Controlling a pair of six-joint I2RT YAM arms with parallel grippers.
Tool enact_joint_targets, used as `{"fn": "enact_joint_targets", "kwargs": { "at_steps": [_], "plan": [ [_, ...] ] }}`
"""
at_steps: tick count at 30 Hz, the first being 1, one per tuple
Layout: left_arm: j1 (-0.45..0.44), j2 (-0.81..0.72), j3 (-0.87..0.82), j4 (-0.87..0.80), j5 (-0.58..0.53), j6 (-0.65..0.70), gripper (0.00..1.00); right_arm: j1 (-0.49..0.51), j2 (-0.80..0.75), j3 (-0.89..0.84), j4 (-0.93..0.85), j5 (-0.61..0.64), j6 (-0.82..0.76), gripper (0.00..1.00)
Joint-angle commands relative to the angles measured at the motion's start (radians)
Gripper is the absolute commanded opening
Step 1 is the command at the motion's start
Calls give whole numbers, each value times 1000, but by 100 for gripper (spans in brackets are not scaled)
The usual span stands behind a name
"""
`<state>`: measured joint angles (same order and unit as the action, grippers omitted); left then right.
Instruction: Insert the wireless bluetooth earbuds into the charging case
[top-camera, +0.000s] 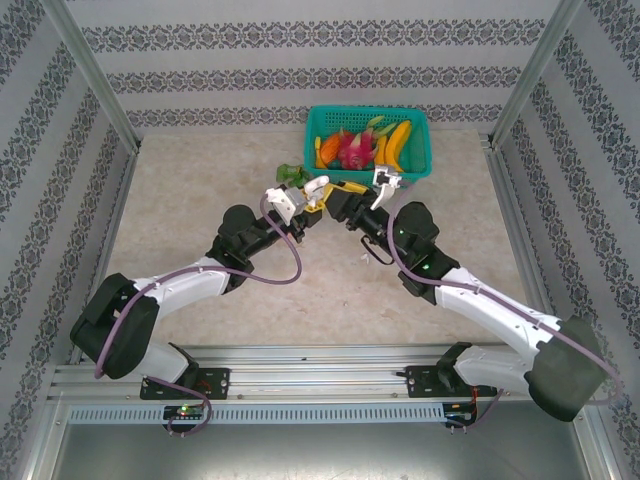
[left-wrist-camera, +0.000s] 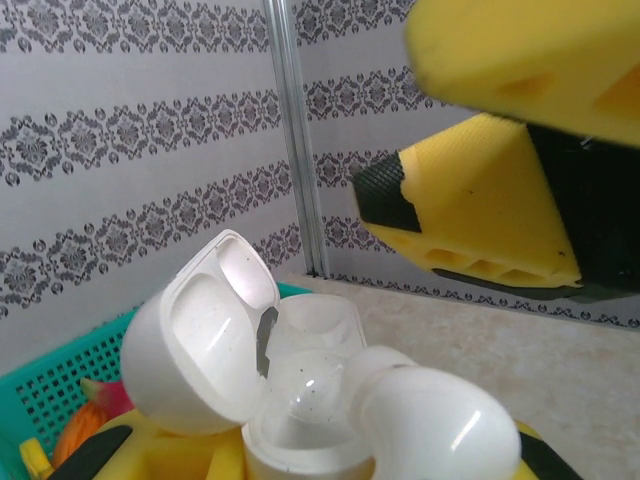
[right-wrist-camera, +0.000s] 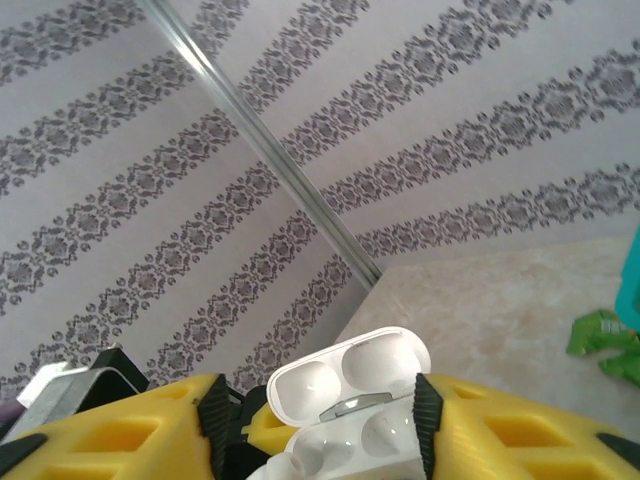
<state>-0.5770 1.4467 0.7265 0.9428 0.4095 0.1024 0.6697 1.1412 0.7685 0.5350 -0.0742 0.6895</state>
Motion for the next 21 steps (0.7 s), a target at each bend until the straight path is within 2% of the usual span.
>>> {"fn": "enact_joint_targets", "kwargs": {
  "at_steps": [1,6,11,21],
  "plan": [
    [-16,4,-15,88,-11,-34,0,-4,-45,59,-184,51,51,60],
    [-17,15,-25,87,-11,-41,0,28,-54,173,-488,114,51,61],
    [-17,26,-28,75,0,-46,0,54,-14,289,-710,137,39,61],
    [-17,35,-44,67,17,-60,0,87,101,438,-896,96,14,57]
  ]
}}
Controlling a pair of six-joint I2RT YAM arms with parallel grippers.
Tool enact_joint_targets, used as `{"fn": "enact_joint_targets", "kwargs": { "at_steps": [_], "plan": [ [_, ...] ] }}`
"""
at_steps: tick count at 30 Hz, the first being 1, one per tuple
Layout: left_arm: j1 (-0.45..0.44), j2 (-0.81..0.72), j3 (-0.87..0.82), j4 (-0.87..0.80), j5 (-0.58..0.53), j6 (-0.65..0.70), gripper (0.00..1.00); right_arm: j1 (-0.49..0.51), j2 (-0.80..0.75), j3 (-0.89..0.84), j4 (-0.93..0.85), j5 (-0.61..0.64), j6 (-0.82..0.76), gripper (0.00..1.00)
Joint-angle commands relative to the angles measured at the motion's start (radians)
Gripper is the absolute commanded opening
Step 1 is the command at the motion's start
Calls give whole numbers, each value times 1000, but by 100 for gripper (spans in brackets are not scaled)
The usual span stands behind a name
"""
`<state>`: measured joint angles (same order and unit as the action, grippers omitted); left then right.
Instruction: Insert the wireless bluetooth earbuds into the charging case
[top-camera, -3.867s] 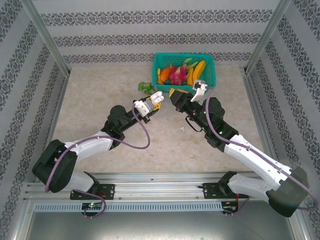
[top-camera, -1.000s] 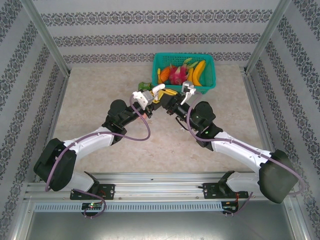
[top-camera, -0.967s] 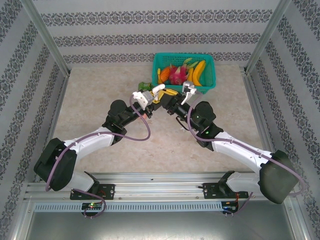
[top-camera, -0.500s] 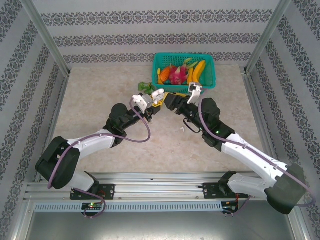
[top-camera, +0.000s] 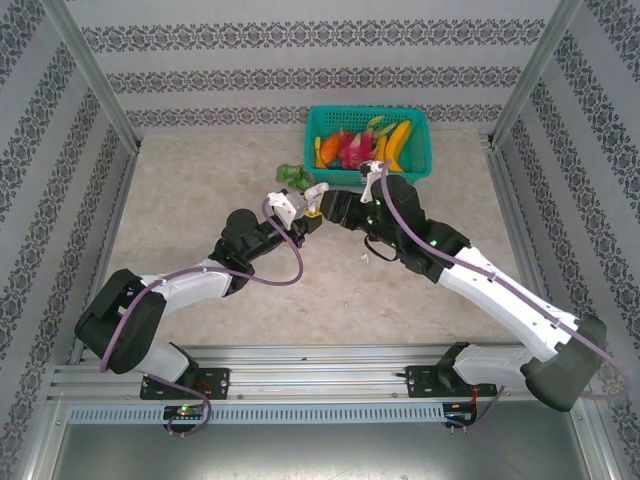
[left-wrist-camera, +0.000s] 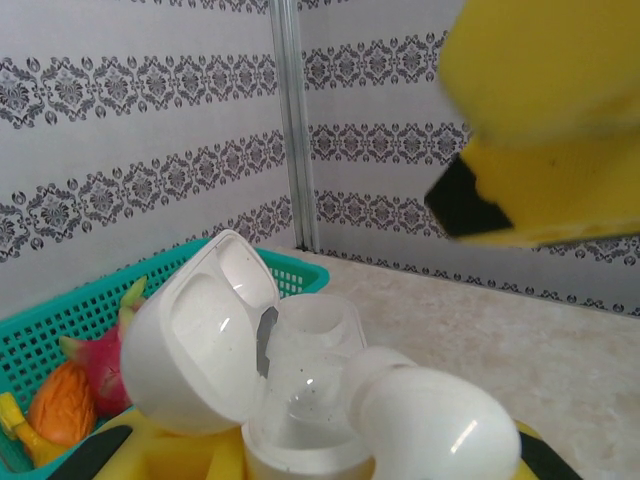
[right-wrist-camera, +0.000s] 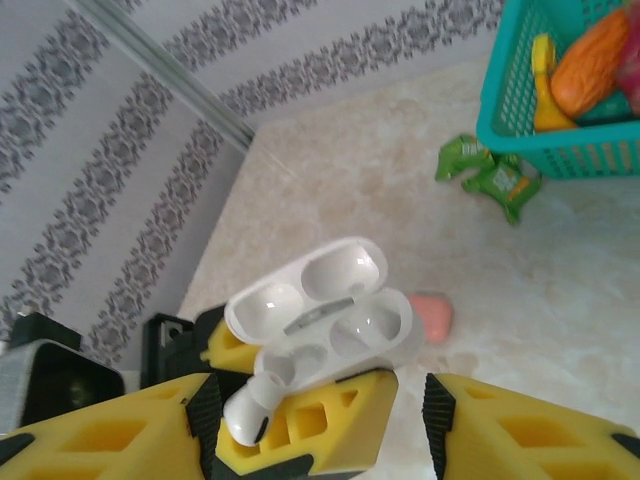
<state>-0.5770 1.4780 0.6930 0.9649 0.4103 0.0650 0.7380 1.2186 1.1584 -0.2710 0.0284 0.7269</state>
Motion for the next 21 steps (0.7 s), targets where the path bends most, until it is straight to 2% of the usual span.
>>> {"fn": "enact_joint_targets", "kwargs": {
  "at_steps": [1,21],
  "plan": [
    [-17,3,-12,45,17,-22,0,21,32,55,-95,-9,-27,57],
    [-17,21,-15,52,21,-37,0,92,129,166,-171,37,-81,49]
  ]
}}
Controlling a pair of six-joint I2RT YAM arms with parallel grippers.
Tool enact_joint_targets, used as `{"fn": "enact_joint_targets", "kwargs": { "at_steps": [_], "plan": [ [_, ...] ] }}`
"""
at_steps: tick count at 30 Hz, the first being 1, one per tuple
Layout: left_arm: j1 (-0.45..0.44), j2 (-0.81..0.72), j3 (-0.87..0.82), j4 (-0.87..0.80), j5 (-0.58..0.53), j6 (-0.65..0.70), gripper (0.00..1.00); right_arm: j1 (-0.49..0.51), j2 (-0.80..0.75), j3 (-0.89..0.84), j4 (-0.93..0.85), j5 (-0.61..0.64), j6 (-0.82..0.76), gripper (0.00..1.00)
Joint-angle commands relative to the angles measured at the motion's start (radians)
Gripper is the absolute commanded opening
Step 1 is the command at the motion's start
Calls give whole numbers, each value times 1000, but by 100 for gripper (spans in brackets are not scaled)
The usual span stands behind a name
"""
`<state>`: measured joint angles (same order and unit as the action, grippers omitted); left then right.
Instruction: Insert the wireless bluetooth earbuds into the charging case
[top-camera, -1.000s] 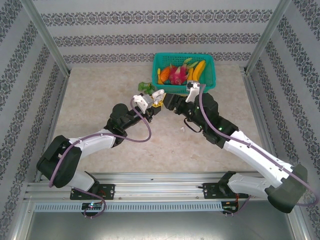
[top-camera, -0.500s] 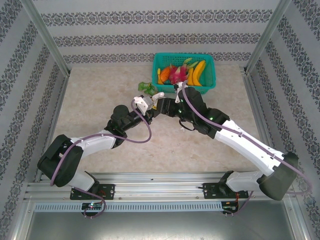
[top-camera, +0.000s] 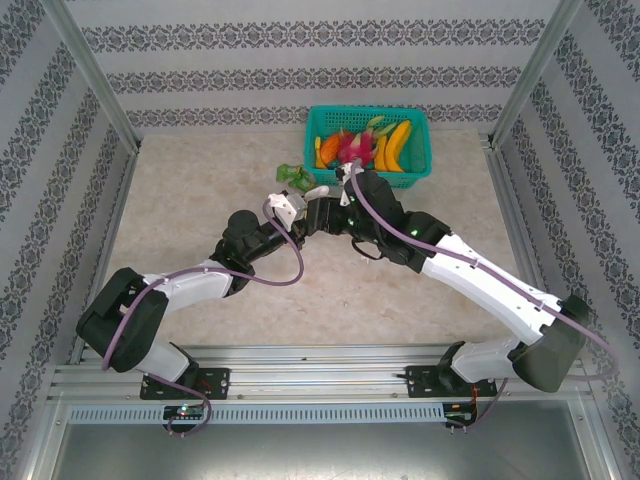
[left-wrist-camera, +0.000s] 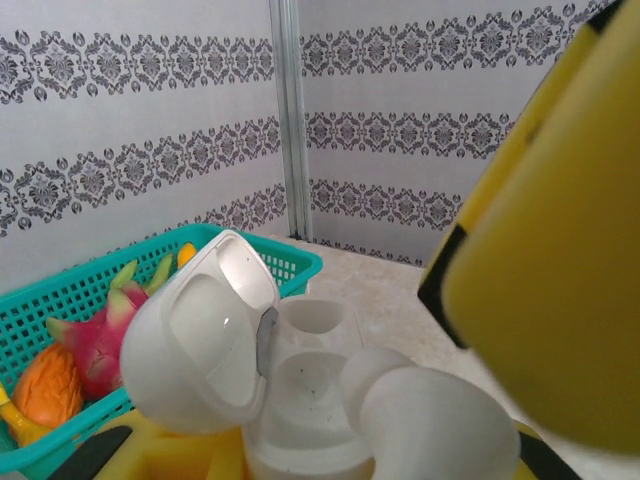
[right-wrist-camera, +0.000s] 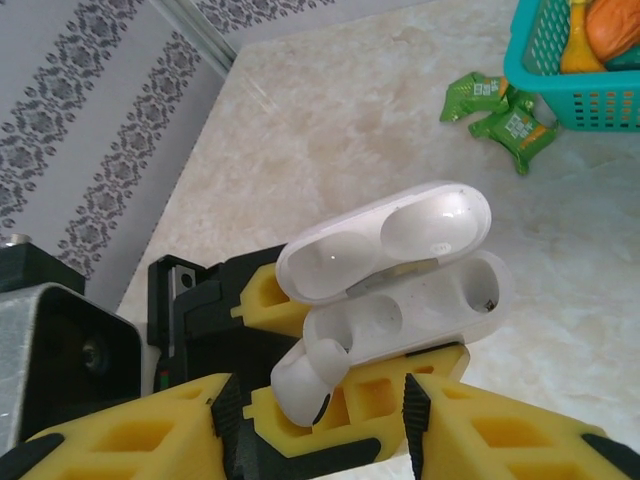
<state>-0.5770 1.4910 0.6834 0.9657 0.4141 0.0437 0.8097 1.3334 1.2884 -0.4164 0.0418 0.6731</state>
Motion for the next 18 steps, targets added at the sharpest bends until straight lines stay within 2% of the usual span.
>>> {"fn": "enact_joint_targets", "kwargs": {
  "at_steps": [1,12,18],
  "plan": [
    [-17,8,-4,51,18,-15,0,23,19,41,-31,31,-32,48],
    [-17,11,1,53,21,-21,0,36,59,64,-43,39,-44,44],
    [-17,11,-1,57,21,-24,0,37,79,80,-44,43,-46,38]
  ]
}}
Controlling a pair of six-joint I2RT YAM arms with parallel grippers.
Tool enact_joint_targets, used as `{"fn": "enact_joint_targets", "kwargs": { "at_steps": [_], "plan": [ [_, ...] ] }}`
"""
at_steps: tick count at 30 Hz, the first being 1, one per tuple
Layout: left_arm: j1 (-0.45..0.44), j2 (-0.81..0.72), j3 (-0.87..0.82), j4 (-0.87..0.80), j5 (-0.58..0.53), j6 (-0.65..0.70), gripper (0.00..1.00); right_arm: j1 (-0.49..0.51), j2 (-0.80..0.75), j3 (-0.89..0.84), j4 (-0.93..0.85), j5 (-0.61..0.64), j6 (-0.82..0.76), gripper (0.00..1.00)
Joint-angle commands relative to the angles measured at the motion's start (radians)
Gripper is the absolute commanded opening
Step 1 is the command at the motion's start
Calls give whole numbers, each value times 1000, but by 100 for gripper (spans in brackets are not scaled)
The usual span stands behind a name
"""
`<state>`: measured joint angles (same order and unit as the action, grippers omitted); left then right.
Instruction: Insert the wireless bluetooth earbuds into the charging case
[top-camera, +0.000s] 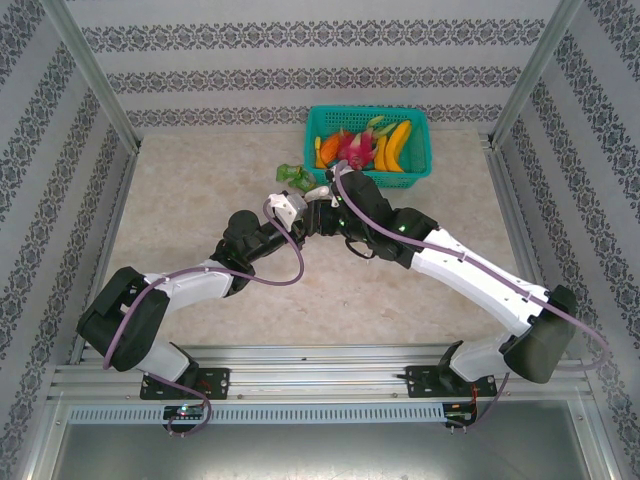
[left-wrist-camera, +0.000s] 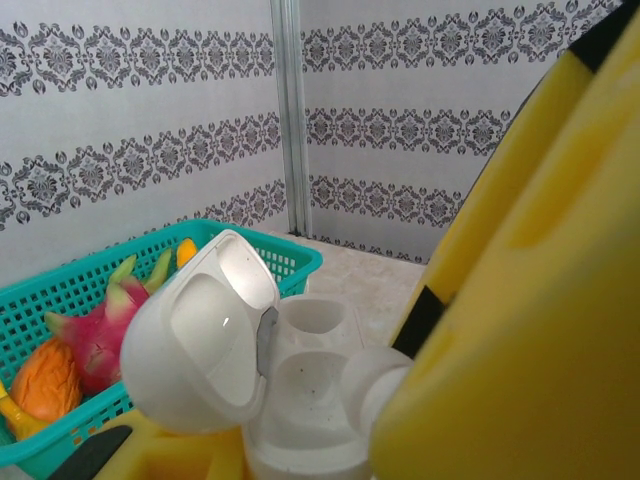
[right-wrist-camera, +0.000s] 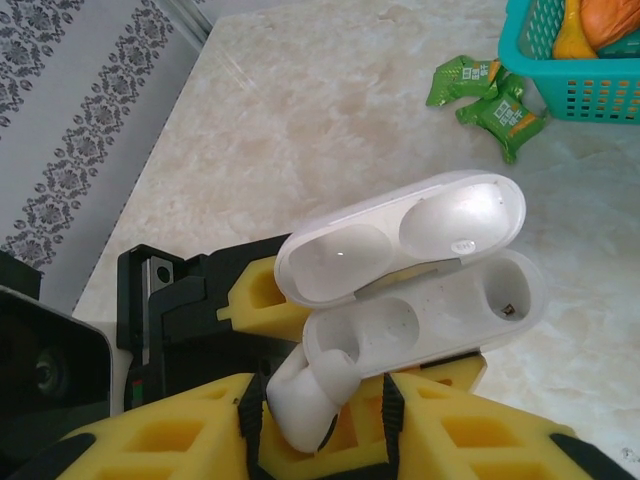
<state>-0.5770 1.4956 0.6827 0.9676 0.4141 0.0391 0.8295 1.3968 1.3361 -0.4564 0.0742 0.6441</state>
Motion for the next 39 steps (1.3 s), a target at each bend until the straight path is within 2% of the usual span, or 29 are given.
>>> {"fn": "enact_joint_targets", "kwargs": {
  "at_steps": [1,9,17,27,39],
  "plan": [
    [-17,7,-1,56,21,-19,0,17,17,34,-3,11,-17,37],
    [-17,5,-3,57,19,-22,0,12,7,31,-11,39,-24,28],
    [-17,7,-1,54,23,-27,0,-37,-35,0,22,18,-7,22],
    [-17,11,1,55,26,-31,0,-100,-67,-43,68,-44,32,21],
    [-17,21,6,55,29,-30,0,-102,-89,-71,110,-81,51,21]
  ]
}}
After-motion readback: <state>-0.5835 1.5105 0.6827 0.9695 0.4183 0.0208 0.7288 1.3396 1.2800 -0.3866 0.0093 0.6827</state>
